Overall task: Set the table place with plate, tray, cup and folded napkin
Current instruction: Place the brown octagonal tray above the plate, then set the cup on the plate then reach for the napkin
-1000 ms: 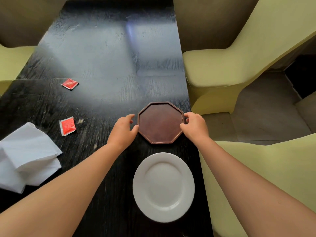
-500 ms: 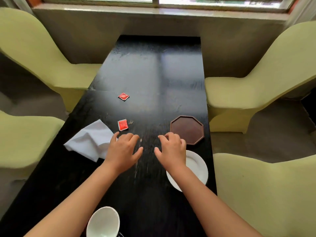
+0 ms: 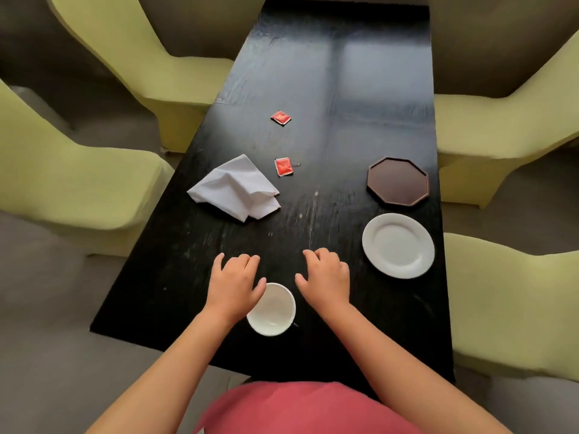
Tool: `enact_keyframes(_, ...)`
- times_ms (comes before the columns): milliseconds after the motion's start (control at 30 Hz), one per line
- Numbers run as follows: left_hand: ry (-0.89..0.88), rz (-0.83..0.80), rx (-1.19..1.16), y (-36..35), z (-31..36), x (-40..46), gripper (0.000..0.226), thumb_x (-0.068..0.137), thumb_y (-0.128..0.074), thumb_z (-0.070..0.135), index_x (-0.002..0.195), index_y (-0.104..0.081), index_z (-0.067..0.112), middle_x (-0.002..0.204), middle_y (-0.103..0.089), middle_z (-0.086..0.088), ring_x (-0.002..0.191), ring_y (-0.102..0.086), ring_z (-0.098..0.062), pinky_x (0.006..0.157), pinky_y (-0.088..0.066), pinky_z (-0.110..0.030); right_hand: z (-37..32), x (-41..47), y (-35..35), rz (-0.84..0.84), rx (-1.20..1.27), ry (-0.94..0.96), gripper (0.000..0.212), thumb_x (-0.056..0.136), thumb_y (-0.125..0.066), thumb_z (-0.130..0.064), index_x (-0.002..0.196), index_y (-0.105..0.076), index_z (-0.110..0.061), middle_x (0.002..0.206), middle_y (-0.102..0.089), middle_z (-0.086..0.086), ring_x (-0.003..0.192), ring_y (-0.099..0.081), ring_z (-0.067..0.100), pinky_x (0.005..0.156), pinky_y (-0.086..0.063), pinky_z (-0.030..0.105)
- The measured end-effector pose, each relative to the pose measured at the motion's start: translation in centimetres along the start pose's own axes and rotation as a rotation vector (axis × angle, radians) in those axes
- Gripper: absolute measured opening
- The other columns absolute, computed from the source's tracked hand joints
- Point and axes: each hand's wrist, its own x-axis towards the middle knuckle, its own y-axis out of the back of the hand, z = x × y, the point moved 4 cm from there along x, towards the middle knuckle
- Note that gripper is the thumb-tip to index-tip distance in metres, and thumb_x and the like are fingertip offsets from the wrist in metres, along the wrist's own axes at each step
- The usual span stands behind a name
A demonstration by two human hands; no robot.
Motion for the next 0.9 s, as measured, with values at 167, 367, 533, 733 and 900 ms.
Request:
enact_keyframes(167,0.01,-0.192,0.015,-3.7,-1.1,-2.2,0.055,0.088,-0.046,0.041,0.136,-0.042,0.016,0.121,-0.058,0.0,0.11,-0.056,-0.019,0.112,-0.022,-0.046,-0.6,-2.1,-3.3,-0.086,-0.031,-0.009,0.051,0.085,-0.055,-0.036,0.13,-0.043,-0.016,0.118,-0.053,0.006,0.106,-0.049,0.025,0.085,-0.04,0.035)
enact_keyframes(367,0.002,-0.389,0.041,-5.7,-1.8,-3.2,0.06,0.087,-0.047,0.039,0.141,-0.029,0.019,0.125,-0.054,0.002,0.113,-0.054,-0.018,0.112,-0.022,-0.045,-1.0,-3.8,-6.3,-0.202,-0.014,-0.076,0.051,0.083,-0.057,-0.03,0.129,-0.041,-0.015,0.118,-0.052,0.006,0.105,-0.051,0.025,0.082,-0.043,0.035)
enact_keyframes(533,0.1,-0.468,-0.196,-6.3,-1.4,-3.5,0.04,0.087,-0.048,0.019,0.125,-0.036,0.016,0.111,-0.059,-0.006,0.092,-0.062,-0.028,0.073,-0.046,-0.037,-1.5,-4.6,-7.7,-0.26,0.049,-0.096,0.052,0.084,-0.053,-0.015,0.133,-0.034,-0.014,0.115,-0.052,0.007,0.095,-0.057,0.026,0.064,-0.04,0.032)
enact_keyframes(733,0.222,-0.395,-0.42,-6.4,-1.1,-3.6,0.037,0.083,-0.049,0.003,0.118,-0.044,0.014,0.102,-0.062,-0.01,0.087,-0.06,-0.027,0.068,-0.049,-0.036,-1.7,-4.9,-8.0,-0.239,0.105,-0.133,0.055,0.086,-0.051,-0.01,0.137,-0.03,-0.015,0.114,-0.051,0.008,0.088,-0.061,0.029,0.062,-0.04,0.031)
enact_keyframes(900,0.334,-0.334,-0.574,-6.3,-1.2,-3.8,0.045,0.081,-0.046,-0.002,0.121,-0.051,0.019,0.105,-0.066,-0.008,0.095,-0.06,-0.028,0.078,-0.051,-0.039,-1.3,-5.1,-7.8,-0.216,0.314,-0.242,0.044,0.084,-0.053,-0.012,0.126,-0.043,-0.021,0.112,-0.052,0.006,0.093,-0.058,0.027,0.075,-0.047,0.034)
